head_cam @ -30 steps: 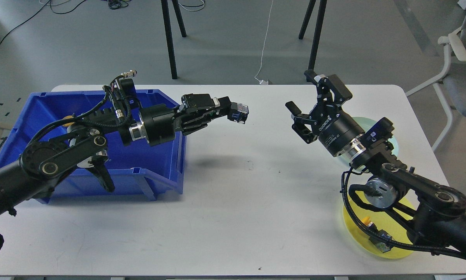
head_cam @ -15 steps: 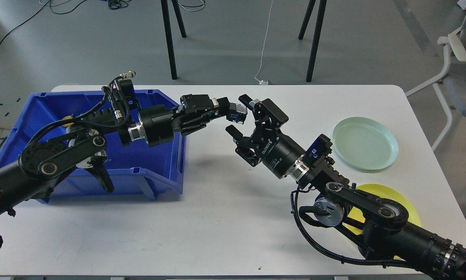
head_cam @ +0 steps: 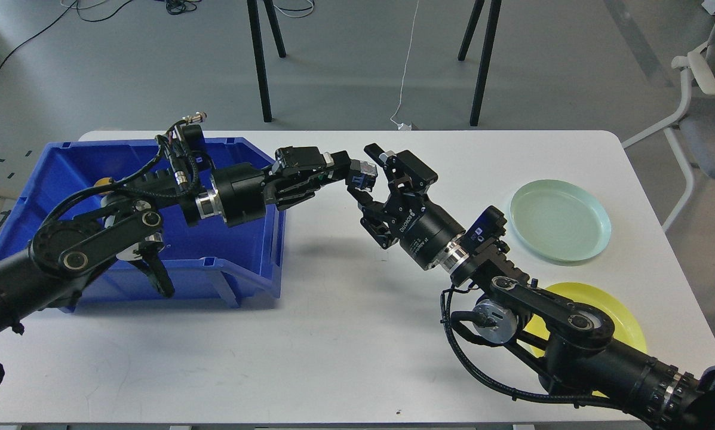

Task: Pass button and place on color plate
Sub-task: 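Grasp the green button with the right gripper from the left gripper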

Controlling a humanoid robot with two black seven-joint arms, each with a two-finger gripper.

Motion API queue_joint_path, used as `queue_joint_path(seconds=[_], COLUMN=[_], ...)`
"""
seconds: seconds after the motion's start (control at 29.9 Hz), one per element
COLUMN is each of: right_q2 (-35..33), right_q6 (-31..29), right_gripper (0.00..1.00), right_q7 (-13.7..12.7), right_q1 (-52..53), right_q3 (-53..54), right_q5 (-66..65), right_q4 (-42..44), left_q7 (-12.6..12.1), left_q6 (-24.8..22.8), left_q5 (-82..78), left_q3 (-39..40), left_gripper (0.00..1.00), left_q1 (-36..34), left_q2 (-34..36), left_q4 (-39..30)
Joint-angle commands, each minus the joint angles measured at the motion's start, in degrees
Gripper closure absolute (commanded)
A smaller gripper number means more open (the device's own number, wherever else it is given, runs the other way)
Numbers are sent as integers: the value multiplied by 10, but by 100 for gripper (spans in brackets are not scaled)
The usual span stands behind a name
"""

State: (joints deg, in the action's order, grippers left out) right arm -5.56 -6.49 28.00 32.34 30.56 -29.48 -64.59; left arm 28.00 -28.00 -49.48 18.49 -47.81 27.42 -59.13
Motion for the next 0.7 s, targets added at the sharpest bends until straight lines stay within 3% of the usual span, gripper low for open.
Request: queue_joint_path(seconds=[0.0,0.07,0.17,0.37,0.43,0.53,0.67], right_q2=[3,4,3,-2,-2,-11,-54], right_q6=[4,9,10,12,12,16,32], right_gripper=[100,100,100,100,100,100,100], right_q7=[0,0,0,0,0,0,0], right_q1=[4,3,1,-3,-4,-6,-15], right_q3=[0,-1,-1,3,3,3,13], right_q5=[-1,0,1,1,1,1,1], right_q4=[2,0,-4,-9,-10,-15,-43], left_q7=[0,0,0,0,0,0,0], left_q6=[0,0,0,0,0,0,0], left_q5=[0,0,1,2,3,31,49], left_q3=[0,0,1,1,1,21,23], left_gripper=[86,81,58,55,45,18,8], left_q1=[0,0,0,0,0,4,8], left_q2=[0,-1,-1,-1,-2,-4,-5], left_q4=[2,2,2,2,2,4,12])
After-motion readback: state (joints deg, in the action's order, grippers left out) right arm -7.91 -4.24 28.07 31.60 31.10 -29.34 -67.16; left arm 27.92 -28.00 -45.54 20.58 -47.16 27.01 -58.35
